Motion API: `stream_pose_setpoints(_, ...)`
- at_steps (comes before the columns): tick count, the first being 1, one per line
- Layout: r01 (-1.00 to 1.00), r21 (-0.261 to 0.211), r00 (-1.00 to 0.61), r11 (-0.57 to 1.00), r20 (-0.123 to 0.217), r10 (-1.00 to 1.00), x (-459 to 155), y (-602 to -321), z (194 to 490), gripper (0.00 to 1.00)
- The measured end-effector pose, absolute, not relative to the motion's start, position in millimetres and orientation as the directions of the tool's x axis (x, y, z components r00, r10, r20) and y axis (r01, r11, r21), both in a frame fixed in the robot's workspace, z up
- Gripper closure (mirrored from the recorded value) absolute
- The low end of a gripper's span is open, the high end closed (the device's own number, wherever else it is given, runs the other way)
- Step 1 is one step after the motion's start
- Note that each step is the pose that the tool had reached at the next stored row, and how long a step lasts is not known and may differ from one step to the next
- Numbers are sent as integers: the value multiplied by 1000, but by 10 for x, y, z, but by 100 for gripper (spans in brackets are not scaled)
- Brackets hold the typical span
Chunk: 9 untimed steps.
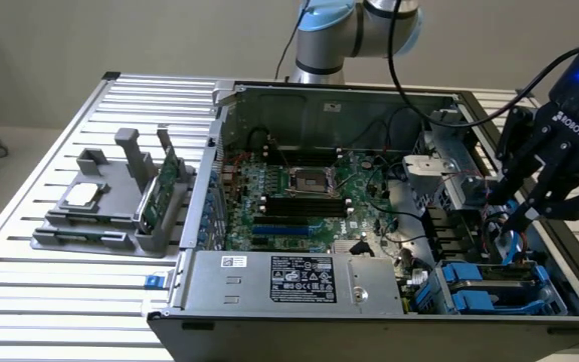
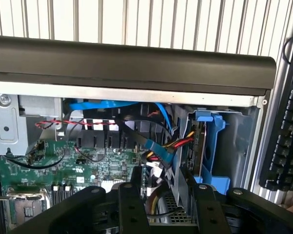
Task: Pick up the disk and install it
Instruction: 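Insert the disk into the insertion slot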
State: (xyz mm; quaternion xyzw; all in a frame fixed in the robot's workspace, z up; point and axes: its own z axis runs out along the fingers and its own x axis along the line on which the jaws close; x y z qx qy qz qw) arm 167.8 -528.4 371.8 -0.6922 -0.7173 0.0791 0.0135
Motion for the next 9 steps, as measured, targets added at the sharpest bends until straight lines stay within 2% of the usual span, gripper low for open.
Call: stream_pose_setpoints(9, 990, -132, 28, -40, -94, 995, 1708, -5284, 3717, 57)
